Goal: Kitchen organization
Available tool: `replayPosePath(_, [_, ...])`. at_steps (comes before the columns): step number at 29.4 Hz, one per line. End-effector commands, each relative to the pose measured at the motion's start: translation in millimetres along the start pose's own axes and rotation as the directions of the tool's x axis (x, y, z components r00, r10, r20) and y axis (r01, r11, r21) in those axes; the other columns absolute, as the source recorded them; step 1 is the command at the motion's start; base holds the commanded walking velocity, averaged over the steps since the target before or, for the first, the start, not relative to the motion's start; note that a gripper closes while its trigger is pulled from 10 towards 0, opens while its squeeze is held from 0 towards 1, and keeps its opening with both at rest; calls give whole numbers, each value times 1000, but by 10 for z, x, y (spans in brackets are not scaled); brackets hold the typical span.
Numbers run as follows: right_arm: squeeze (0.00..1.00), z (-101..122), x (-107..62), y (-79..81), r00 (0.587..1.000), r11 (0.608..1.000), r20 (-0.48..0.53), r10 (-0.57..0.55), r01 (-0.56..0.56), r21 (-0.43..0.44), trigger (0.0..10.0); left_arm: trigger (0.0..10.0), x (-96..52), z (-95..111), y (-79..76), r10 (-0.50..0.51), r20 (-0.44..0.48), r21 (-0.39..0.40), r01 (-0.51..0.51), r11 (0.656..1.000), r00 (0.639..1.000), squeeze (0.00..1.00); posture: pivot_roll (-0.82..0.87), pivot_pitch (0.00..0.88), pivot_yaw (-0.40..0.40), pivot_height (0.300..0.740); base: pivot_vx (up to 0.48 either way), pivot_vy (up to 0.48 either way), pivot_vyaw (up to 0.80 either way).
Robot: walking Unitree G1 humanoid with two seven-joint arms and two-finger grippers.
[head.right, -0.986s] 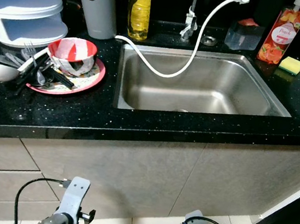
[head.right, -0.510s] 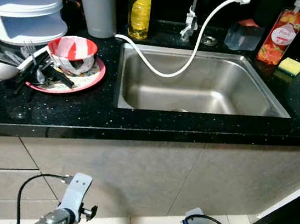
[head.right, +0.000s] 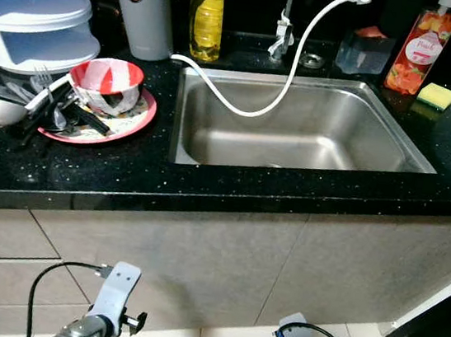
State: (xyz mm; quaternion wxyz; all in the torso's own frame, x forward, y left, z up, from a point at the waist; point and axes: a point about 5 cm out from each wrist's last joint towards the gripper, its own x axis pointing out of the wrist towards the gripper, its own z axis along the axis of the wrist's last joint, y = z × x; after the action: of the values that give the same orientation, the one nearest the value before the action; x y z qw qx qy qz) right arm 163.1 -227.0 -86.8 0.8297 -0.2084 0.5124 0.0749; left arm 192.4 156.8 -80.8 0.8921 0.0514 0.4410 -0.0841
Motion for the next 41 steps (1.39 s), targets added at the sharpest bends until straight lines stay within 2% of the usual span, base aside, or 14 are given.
replayPosePath(1, [0, -20, -1, 10, 1000, 999, -9, -3, 3, 35, 10000, 10000, -9, -68, -26, 10, -15, -33, -11, 999, 1000, 0, 19, 0, -8, 740, 0, 0, 0])
replayPosePath(11, [0, -60, -8, 21, 999, 990, 6, -34, 33, 137, 10000, 10000, -16, -64, 17, 29, -8, -4, -29, 1000, 1000, 0, -2, 0, 9, 740, 0, 0, 0])
replayPosePath(12, [0, -68, -10, 26, 999, 985, 12, -39, 36, 172, 10000, 10000, -14, -37, 30, 35, 3, 52, -35, 998, 999, 0, -2, 0, 7, 740, 0, 0, 0])
replayPosePath(14, [0, -68, -10, 26, 999, 985, 12, -39, 36, 172, 10000, 10000, -14, -37, 30, 35, 3, 52, -35, 998, 999, 0, -2, 0, 7, 740, 0, 0, 0])
replayPosePath(15, [0, -78, -13, 30, 999, 979, 22, -48, 43, 201, 10000, 10000, -13, -10, 39, 45, 20, 111, -47, 993, 999, 0, 7, 0, 2, 740, 0, 0, 0])
replayPosePath(16, [0, -78, -13, 30, 999, 979, 22, -48, 43, 201, 10000, 10000, -13, -10, 39, 45, 20, 111, -47, 993, 999, 0, 7, 0, 2, 740, 0, 0, 0])
replayPosePath(19, [0, -101, -23, 29, 997, 972, 45, -68, 56, 229, 10000, 10000, -25, 86, 45, 69, 114, 181, -89, 979, 991, 0, 40, 0, 2, 740, 0, 0, 0])
replayPosePath(20, [0, 168, -15, -35, 982, 971, 167, -84, 43, 234, 10000, 10000, -51, 153, 72, 92, 185, 162, -123, 979, 978, 0, 43, 0, 2, 740, 0, 0, 0])
replayPosePath(21, [0, 168, -15, -35, 982, 971, 167, -84, 43, 234, 10000, 10000, -51, 153, 72, 92, 185, 162, -123, 979, 978, 0, 43, 0, 2, 740, 0, 0, 0])
replayPosePath(23, [0, 685, -69, -111, 919, 968, 383, -100, 1, 250, 10000, 10000, -170, 238, 137, 137, 303, 82, -169, 982, 943, 0, 57, 0, -2, 740, 0, 0, 0])
replayPosePath(29, [0, 1058, -123, -27, 863, 972, 502, -55, -68, 223, 10000, 10000, -385, 182, 140, 165, 350, -57, -155, 986, 922, 0, 80, 0, -17, 740, 0, 0, 0])
replayPosePath(33, [0, 1211, -142, 67, 842, 981, 539, -6, -99, 166, 10000, 10000, -454, 123, 82, 173, 350, -40, -169, 985, 921, 0, 95, 0, -44, 740, 0, 0, 0])
replayPosePath(36, [0, 1210, -174, 72, 829, 983, 560, 15, -116, 145, 10000, 10000, -541, 170, -10, 164, 386, -22, -169, 985, 908, 0, 105, 13, -55, 740, 0, 0, 0])
replayPosePath(41, [0, 834, -278, -108, 848, 979, 528, -40, -72, 189, 10000, 10000, -823, 290, -126, 98, 472, 101, -164, 981, 876, 0, 90, 46, -55, 740, 0, 0, 0])
